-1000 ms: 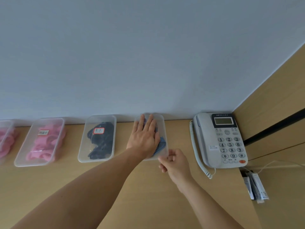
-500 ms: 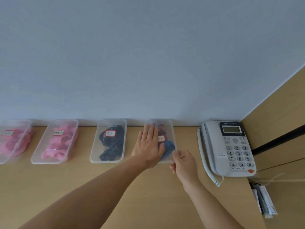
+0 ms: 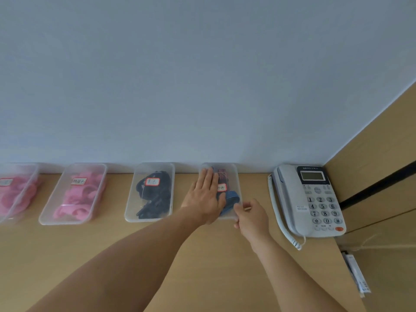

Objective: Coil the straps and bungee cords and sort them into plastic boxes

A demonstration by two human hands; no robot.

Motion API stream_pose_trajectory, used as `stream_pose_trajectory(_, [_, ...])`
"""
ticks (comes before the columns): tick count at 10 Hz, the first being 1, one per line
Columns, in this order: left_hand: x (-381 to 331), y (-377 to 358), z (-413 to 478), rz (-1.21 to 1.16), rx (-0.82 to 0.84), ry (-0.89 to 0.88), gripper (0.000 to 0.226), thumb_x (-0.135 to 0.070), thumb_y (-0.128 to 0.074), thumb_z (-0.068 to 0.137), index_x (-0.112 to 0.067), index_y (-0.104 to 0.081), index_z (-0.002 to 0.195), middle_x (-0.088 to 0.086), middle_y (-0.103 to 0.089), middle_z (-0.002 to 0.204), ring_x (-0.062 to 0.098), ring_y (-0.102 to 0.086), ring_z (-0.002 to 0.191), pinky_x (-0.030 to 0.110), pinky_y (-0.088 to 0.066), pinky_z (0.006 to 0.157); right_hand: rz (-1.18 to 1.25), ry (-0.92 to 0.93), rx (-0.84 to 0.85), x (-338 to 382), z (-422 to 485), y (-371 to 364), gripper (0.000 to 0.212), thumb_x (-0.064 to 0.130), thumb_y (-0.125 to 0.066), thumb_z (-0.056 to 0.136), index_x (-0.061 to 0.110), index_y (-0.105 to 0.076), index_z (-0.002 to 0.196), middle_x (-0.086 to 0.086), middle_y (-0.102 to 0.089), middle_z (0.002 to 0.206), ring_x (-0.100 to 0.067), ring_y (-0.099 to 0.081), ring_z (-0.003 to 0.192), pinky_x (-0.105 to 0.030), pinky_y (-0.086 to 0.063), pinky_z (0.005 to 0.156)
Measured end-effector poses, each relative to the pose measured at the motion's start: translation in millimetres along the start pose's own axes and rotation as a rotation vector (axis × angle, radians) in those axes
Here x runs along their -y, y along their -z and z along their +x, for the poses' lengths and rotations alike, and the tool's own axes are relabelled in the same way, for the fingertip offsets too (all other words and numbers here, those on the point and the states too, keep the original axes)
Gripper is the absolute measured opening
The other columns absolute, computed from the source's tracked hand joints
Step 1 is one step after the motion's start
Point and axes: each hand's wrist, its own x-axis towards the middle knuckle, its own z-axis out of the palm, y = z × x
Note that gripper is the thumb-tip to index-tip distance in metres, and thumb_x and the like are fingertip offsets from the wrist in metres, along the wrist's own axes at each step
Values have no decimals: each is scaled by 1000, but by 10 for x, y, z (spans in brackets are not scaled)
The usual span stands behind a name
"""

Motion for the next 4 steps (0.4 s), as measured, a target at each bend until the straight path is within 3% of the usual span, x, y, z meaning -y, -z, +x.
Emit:
stream_pose_trajectory(1, [7,197,20,14,113,4,73,-52,-18,101,-12,4,158,6,14,166,22,16,151,49,-5,123,-226,26,-1,107,-60,28,17,36,-52,96,20,-56,93,-3,-67,88,-23,-65,78,-43,-56,74])
stream_pose_trajectory(2, [-23,446,-76,53,175,-2,75,-46,-33,100,-13,2,158,5,10,166,26,13,152,52,-6,122,-561,49,-1,232,-162,39,28,37,-42,100,15,-55,112,-7,-60,109,-26,-57,98,-37,-47,77])
stream_pose_trajectory(3, [-76,653,-356,-2,71,-26,72,-40,-41,99,-14,-8,157,3,-1,166,27,5,153,50,-11,122,-750,194,-47,407,-345,24,44,40,-43,99,10,-46,130,-11,-47,130,-30,-45,119,-39,-45,88])
stream_pose_trajectory(4, [-88,738,-814,-27,-62,-25,61,-38,-43,99,-15,-23,151,5,-21,160,25,-14,149,45,-22,120,-769,425,-27,496,-650,43,42,41,-46,98,16,-44,133,-5,-44,136,-26,-40,125,-37,-43,93])
